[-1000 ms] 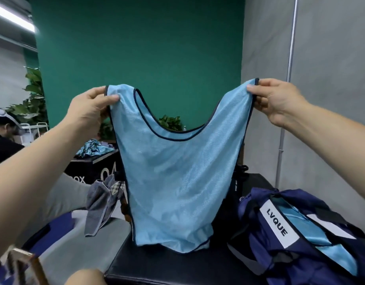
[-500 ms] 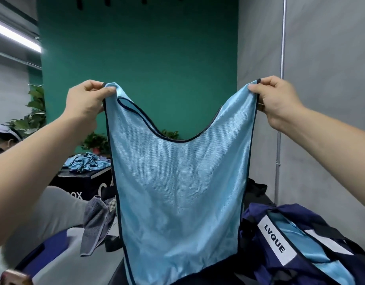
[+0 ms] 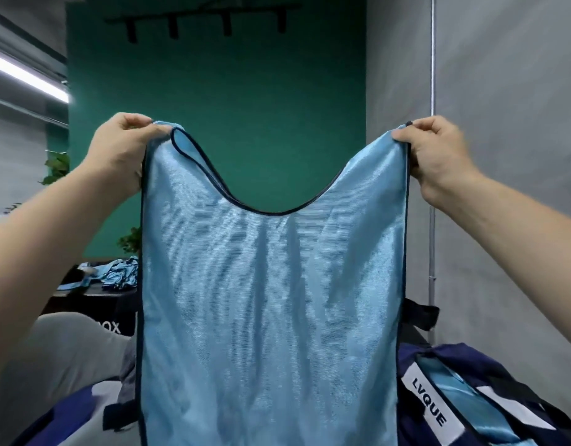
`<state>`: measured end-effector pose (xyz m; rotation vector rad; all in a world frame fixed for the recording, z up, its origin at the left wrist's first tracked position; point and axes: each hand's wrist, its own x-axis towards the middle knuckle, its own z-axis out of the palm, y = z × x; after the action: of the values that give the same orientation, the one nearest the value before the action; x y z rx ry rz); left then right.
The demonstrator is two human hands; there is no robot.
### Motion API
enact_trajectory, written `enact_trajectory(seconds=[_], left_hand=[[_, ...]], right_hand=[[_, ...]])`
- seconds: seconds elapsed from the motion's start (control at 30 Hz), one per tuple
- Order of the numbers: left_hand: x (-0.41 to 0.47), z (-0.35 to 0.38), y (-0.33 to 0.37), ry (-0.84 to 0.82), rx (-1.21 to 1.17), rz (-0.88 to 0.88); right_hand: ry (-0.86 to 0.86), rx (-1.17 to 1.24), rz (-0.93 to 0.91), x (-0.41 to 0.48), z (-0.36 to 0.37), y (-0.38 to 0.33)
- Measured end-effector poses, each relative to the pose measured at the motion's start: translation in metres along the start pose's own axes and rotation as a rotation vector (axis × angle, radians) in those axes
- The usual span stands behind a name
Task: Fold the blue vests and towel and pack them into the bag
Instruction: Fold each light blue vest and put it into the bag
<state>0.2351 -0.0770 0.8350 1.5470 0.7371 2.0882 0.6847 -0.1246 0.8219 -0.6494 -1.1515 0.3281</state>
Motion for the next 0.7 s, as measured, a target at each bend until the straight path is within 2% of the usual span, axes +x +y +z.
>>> enact_trajectory(seconds=[0.17,0.43,0.7], left_hand=[[0.004,0.01,-0.041,-0.028,0.109,-0.146],[-0.006,0.015,-0.181,-0.033,0.264,-0.525],[-0.022,0.016,-0.305,-0.063,0.25,-0.646]], right_hand=[[0.01,-0.089,0.074,0.004,0.004,0.035],[-0.079,-0.27,0.281,0.001,-0.002,0.164],[-0.242,-0.446,0.416,0.006,-0.021,0.284]])
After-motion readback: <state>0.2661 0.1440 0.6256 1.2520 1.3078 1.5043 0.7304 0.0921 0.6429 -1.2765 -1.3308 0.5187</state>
